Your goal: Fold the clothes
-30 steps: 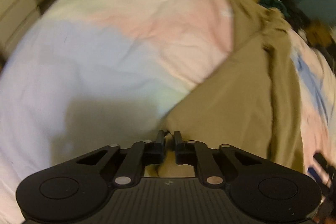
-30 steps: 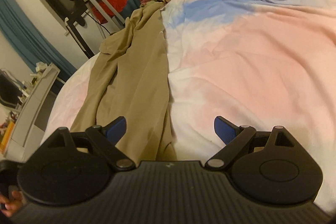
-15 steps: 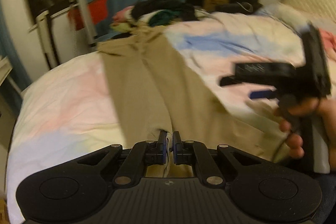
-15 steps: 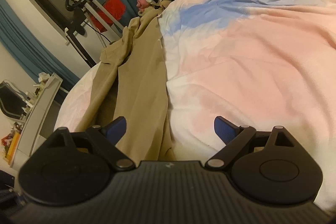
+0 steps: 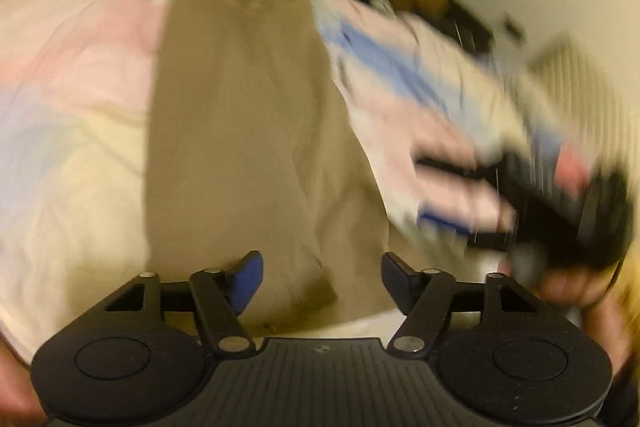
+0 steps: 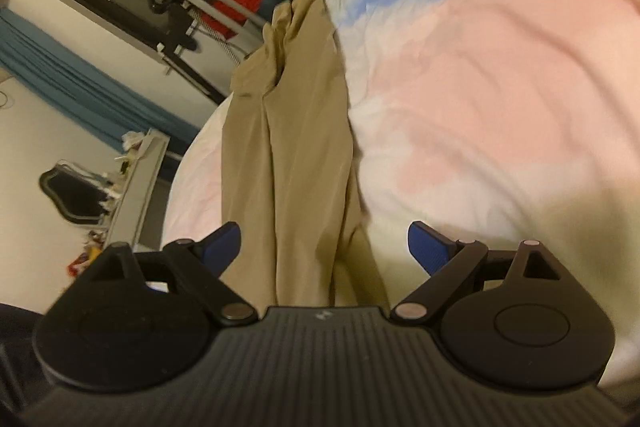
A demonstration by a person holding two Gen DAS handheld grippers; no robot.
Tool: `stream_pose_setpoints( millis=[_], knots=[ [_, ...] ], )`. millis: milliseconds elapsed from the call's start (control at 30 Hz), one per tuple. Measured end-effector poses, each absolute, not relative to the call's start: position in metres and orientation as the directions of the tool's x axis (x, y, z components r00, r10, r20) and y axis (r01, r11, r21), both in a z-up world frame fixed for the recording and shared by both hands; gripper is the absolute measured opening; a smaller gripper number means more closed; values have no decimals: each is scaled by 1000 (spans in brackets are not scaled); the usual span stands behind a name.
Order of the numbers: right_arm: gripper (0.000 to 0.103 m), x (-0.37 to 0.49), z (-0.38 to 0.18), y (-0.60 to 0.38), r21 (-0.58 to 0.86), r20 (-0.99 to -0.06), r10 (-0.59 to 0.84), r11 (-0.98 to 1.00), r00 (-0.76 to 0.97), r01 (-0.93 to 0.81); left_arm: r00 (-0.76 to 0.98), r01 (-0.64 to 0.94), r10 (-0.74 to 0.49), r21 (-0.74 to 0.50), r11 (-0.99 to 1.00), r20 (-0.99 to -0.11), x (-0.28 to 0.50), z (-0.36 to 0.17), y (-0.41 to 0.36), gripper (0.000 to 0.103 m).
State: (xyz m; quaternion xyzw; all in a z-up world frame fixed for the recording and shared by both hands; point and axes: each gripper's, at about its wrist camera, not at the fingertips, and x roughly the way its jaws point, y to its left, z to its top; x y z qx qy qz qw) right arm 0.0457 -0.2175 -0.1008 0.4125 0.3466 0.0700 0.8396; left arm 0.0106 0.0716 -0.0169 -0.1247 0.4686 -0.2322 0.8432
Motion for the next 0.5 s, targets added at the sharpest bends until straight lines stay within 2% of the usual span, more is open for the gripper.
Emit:
stream_pose_setpoints(
  millis=[67, 167, 333, 467, 500],
  knots=[
    [92, 47, -107, -217, 752, -537, 426, 633, 728, 185, 509, 143, -475, -474, 869, -717, 20, -17, 98, 79],
    [78, 50, -115, -217, 766, -554, 458, 607, 695, 211, 543, -69, -427, -544, 836, -724, 36, -30, 132, 79],
    [74, 55, -133, -217, 791, -568, 515, 558, 643, 252, 440, -131, -449, -550, 825, -778, 44, -52, 130, 71],
    [73, 52, -144, -206, 829, -545, 614, 499, 571, 255, 354, -181, -467, -549, 816, -811, 51, -69, 129, 69],
    [72, 51, -144, -204, 824, -551, 616, 508, 563, 251, 334, -193, -470, -547, 814, -817, 52, -73, 128, 65]
  ],
)
